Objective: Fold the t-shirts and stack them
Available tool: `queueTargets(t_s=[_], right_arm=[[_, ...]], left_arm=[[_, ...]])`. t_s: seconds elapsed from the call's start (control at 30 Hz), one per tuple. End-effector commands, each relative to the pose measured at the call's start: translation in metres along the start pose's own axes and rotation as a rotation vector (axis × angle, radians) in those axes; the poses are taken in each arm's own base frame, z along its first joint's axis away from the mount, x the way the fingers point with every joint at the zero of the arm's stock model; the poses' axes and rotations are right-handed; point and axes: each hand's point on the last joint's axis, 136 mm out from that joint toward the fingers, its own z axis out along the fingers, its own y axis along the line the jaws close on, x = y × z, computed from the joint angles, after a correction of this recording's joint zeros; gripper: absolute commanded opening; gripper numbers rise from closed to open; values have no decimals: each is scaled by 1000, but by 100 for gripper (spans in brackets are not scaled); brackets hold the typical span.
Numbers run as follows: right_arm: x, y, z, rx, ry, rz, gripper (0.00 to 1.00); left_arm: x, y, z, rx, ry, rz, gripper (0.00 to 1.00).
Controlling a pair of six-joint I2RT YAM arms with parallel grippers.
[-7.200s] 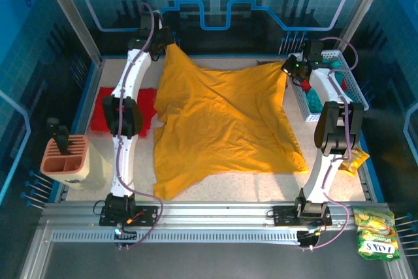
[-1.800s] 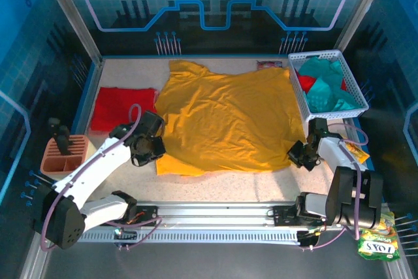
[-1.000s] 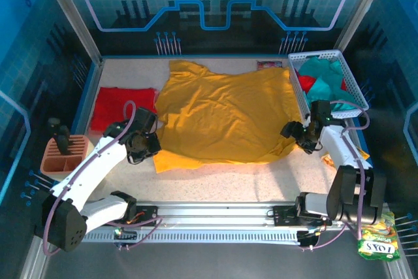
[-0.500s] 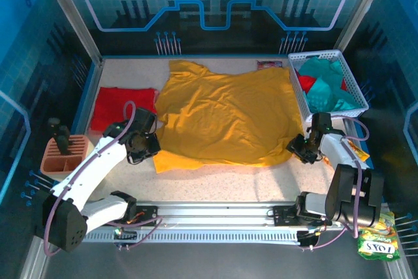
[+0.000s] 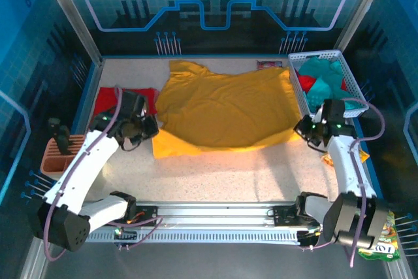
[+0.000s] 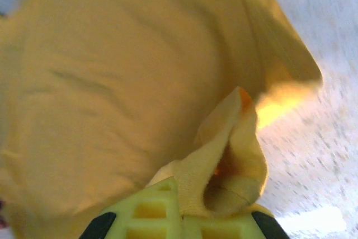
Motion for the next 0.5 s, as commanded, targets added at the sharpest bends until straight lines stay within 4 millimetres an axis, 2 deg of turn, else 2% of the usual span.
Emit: queueTargets(t_s=[0.0,0.13,0.27,0.37,0.47], right_arm=[[-37,55,-47,-159,-136,-63,0],[-72,104,-104,-270,-278,-153,0],[-93,141,-167,-349,-450,-259,0],[-100,160,-211,-401,-571,-305,0],[-98,176,-252,-474,-686,-353,0]], left_arm=[[-42,-32,-43,87,-126,88,0],[-87,-75,-103,198,-270,162,0],[-120,-109,-181,302,-460,250,0],[-131,-129,-243,409,-619,307,0],[-125,-145,-295,532,-752,403,0]])
